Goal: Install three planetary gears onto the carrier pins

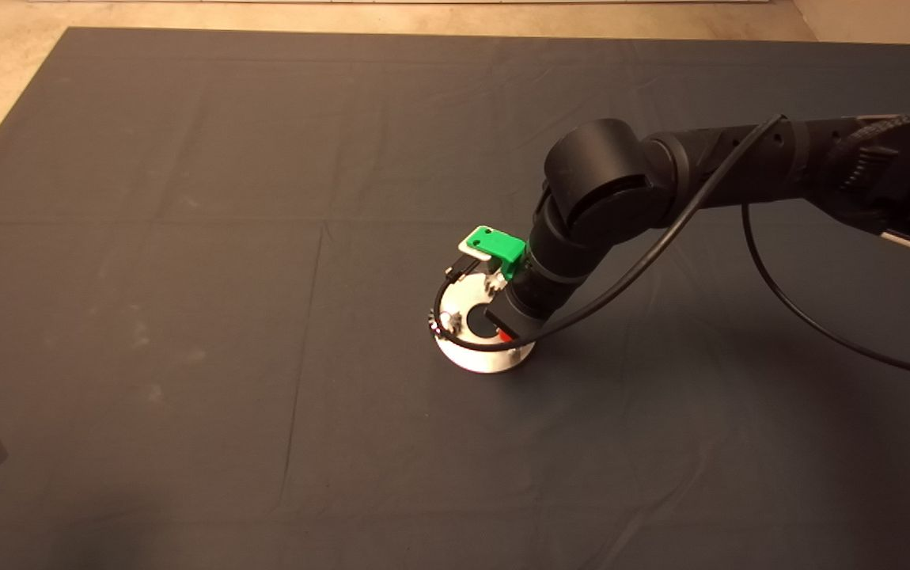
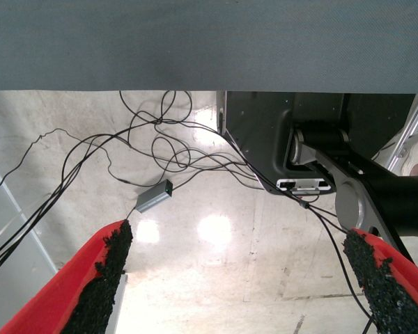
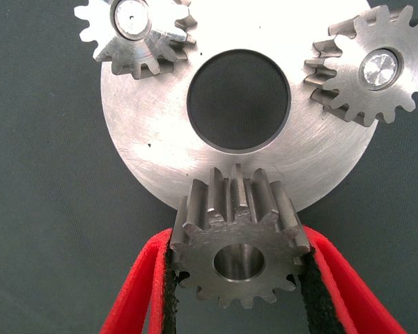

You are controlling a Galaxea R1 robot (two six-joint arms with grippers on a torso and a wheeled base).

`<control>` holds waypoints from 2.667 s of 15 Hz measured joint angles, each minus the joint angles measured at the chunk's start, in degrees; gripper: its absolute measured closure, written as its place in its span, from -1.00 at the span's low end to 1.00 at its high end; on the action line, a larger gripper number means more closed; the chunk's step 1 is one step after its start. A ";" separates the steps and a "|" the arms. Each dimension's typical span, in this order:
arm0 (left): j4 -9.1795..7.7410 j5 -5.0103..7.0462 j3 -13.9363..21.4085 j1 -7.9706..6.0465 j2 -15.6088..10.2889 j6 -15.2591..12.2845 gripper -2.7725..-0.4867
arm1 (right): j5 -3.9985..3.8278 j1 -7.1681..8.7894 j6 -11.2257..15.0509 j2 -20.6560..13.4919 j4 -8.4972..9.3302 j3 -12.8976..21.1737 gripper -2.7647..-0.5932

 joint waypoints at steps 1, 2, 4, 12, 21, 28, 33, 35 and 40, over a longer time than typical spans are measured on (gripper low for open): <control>0.00 0.00 0.00 0.00 0.00 0.02 -0.48 | 0.00 0.00 0.00 0.15 0.02 0.00 0.66; 0.00 0.00 0.00 0.00 0.00 0.02 -0.48 | 0.02 -0.02 0.00 0.33 0.11 0.00 0.66; 0.00 0.00 0.00 0.00 0.00 0.00 -0.48 | 0.13 -0.02 0.00 0.48 0.15 0.00 0.66; 0.00 0.00 0.00 0.00 0.00 0.00 -0.48 | 0.05 -0.20 0.00 0.45 0.17 -0.05 0.67; -0.09 0.01 0.00 0.00 -0.02 0.02 -0.48 | 0.04 -0.54 0.00 0.24 0.22 -0.05 0.67; -0.41 0.00 0.00 0.00 -0.02 0.20 -0.48 | 0.05 -1.46 -0.18 -1.18 0.23 -0.05 0.68; -0.41 0.00 0.00 0.00 -0.02 0.66 -0.48 | 0.02 -1.88 -0.21 -1.46 0.24 -0.05 0.68; -0.41 0.00 0.00 0.00 -0.02 0.67 -0.48 | 0.02 -1.93 -0.22 -1.46 0.26 -0.05 0.68; -0.41 0.00 0.00 0.00 -0.02 0.69 -0.48 | 0.02 -1.93 -0.24 -1.45 0.28 0.17 0.67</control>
